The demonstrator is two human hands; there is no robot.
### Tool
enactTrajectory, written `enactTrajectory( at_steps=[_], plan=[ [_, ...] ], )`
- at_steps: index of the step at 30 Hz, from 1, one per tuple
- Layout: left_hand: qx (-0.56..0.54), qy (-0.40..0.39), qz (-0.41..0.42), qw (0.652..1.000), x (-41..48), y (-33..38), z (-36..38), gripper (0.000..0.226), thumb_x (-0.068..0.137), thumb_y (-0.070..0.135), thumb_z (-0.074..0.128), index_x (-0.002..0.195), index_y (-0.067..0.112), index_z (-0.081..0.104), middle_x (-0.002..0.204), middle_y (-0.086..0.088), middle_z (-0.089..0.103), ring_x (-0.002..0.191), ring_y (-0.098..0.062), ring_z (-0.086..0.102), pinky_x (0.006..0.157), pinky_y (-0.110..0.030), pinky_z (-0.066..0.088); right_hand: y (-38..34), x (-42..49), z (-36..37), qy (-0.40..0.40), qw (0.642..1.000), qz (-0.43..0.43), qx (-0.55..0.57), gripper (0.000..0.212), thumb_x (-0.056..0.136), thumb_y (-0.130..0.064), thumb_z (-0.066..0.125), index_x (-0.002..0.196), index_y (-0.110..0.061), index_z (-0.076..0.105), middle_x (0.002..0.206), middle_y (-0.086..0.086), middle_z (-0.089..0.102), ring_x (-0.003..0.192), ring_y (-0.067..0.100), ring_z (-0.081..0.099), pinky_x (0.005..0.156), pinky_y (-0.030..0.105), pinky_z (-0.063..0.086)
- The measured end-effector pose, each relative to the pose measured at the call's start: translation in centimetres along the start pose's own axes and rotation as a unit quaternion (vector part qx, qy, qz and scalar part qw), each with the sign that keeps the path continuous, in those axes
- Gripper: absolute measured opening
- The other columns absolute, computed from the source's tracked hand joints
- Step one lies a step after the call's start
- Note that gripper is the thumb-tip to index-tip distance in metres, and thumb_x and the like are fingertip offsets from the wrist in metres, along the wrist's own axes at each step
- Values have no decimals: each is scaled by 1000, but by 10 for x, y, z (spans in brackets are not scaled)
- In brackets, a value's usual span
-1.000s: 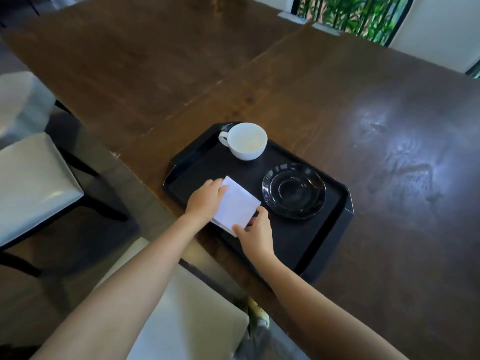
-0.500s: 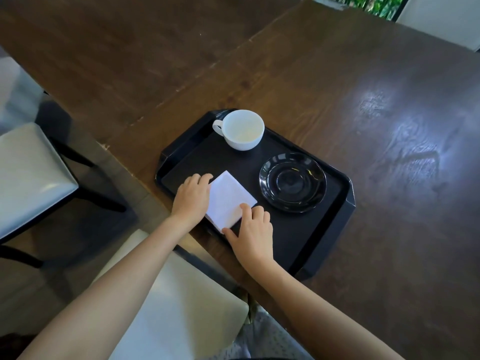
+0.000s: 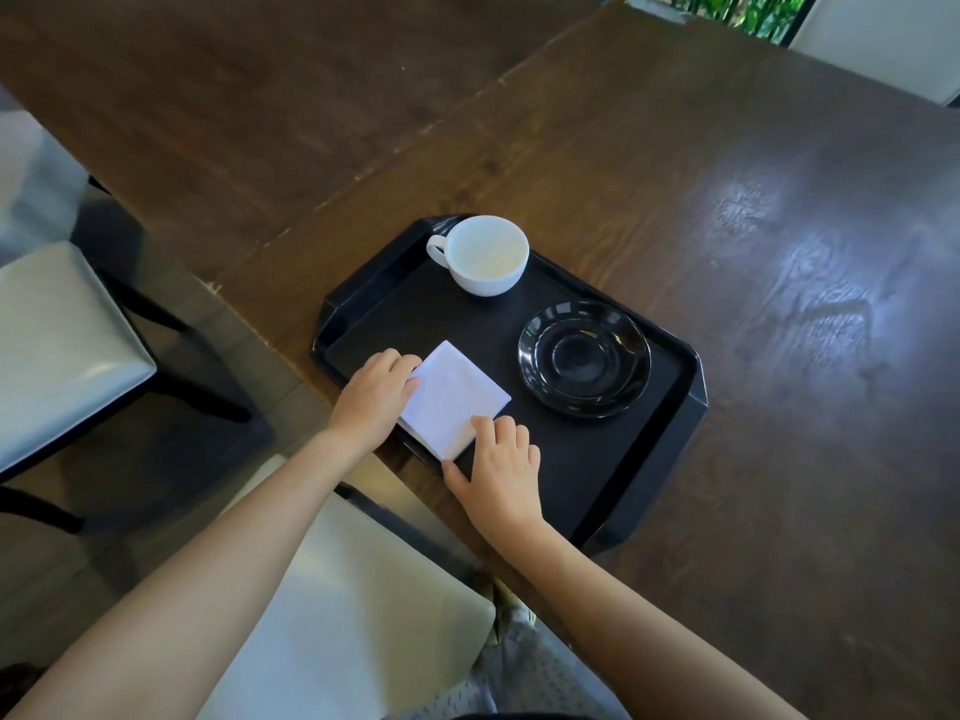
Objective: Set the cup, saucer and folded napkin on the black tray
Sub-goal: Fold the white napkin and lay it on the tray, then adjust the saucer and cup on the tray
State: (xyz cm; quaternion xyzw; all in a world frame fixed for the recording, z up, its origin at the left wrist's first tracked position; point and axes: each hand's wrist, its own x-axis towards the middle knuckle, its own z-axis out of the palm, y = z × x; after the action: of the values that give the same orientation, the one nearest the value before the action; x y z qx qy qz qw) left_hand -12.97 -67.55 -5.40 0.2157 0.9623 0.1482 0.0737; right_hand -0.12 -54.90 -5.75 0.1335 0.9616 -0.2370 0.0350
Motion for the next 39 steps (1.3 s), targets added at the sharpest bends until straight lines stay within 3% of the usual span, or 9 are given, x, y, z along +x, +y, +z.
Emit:
enactTrajectory(
  at_steps=[17,26,30,36,39],
  plan=[
    [-21,-8,0,1000,-1,-5,1,32,98,26,40,126,12,49,119,-9,53,106,-20,51,78,-25,44,5,-3,1,2,1000,-25,-10,45,90,-47,43,121,-15,42,119,6,48,103,23,42,89,36,34],
    [-7,-87,-52,995,17,17,-32,36,96,28,43,129,15,48,126,-8,52,107,-23,55,81,-33,47,10,14,-40,-120,992,-33,13,53,90,-41,51,132,-12,37,132,11,44,120,29,40,99,42,37],
    [-5,-124,-53,991,36,42,-51,34,96,27,45,126,14,50,123,-9,55,102,-22,56,75,-30,45,21,32,-76,-188,982,-18,26,58,89,-39,54,137,-11,35,134,15,44,125,33,39,101,46,40],
    [-67,-134,-37,988,62,87,-72,12,92,29,52,95,17,50,102,-9,60,89,-21,55,82,-36,47,49,65,-134,-134,991,18,6,54,89,-37,55,133,-10,40,130,18,50,121,37,44,102,43,39],
    [-146,-152,-79,974,70,104,-71,30,91,26,55,118,15,54,115,-16,60,99,-30,62,88,-40,54,69,78,-152,-111,993,40,-18,53,92,-35,51,136,-9,37,133,19,48,123,38,42,100,43,39]
  ],
)
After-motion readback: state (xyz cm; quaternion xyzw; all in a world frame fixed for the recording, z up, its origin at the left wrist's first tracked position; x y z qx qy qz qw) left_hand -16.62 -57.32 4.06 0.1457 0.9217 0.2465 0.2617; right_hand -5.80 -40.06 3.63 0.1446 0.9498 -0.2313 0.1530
